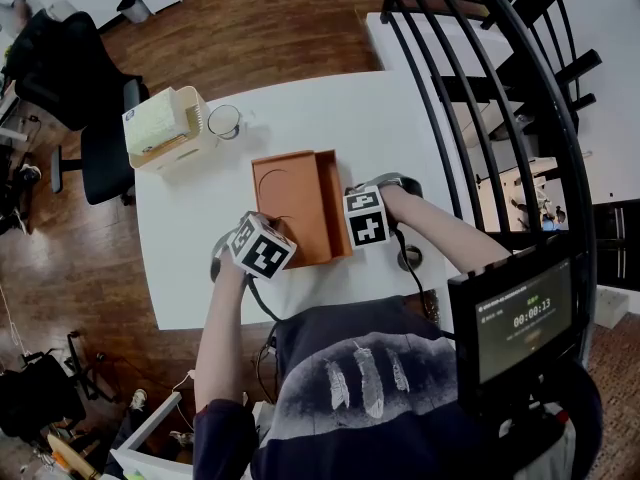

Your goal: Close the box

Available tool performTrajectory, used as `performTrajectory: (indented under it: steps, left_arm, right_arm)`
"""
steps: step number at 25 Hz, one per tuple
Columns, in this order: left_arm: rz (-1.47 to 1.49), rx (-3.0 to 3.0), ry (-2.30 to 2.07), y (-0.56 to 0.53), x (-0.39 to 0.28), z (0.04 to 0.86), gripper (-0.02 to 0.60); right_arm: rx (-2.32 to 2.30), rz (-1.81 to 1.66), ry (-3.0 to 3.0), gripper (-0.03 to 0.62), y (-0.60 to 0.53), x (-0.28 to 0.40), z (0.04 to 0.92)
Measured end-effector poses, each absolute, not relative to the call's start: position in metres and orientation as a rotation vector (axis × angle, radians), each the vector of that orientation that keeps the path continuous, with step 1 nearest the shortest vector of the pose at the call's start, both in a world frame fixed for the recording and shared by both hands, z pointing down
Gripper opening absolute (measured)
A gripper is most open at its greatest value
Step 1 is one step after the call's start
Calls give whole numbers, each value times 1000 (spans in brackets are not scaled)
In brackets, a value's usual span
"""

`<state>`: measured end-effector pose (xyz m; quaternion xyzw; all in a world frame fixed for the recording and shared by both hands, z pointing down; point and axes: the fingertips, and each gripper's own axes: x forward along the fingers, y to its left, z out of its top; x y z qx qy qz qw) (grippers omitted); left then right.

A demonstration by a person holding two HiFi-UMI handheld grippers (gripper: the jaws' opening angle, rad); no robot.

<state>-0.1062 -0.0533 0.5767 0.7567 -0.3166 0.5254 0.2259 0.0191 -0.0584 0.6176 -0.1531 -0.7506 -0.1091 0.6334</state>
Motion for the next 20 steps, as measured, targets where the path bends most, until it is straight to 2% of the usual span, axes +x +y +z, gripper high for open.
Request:
performTrajectory:
  steps: [20]
  left_arm:
    - [1433,2089,-866,-51,-103,571,14]
  right_arm:
    - [-375,-277,-1747,5,-52,3,612]
